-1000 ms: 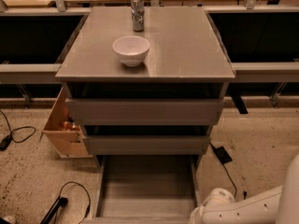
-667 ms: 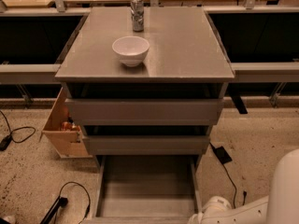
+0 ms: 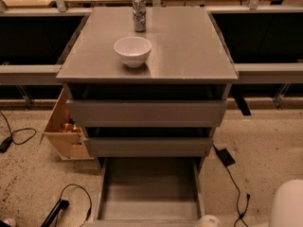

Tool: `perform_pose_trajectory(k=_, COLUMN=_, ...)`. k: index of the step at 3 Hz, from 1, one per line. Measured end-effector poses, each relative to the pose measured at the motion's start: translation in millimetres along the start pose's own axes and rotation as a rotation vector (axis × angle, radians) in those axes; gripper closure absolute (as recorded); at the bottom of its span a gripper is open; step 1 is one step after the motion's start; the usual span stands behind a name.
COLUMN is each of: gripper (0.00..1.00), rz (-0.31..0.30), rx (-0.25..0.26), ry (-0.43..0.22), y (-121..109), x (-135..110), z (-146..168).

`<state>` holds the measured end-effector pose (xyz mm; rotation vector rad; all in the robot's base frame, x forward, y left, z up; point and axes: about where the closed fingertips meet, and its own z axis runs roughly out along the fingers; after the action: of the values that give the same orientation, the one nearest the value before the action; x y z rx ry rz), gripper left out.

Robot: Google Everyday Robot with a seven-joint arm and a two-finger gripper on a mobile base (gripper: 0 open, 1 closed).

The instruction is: Close bottom drawer

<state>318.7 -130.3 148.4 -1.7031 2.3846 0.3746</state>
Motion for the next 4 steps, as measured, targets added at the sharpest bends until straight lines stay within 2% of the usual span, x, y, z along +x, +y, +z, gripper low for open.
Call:
perform_pose_trajectory(k=1, gripper=1.0, rz=-0.031, rx=0.045, ry=-0.014, y=-11.1, x=-4.5, z=30.8)
perform_pose_trajectory(k=2, gripper=1.0, rz=-0.065, rx=0.123, ry=-0.026, y=-33.2, x=-16.1, z=34.1)
perform_pose_trajectory(k=4, gripper=1.0, rz=-0.12, rx=0.247, ry=-0.045, y=-71.4, x=-37.6, z=14.5)
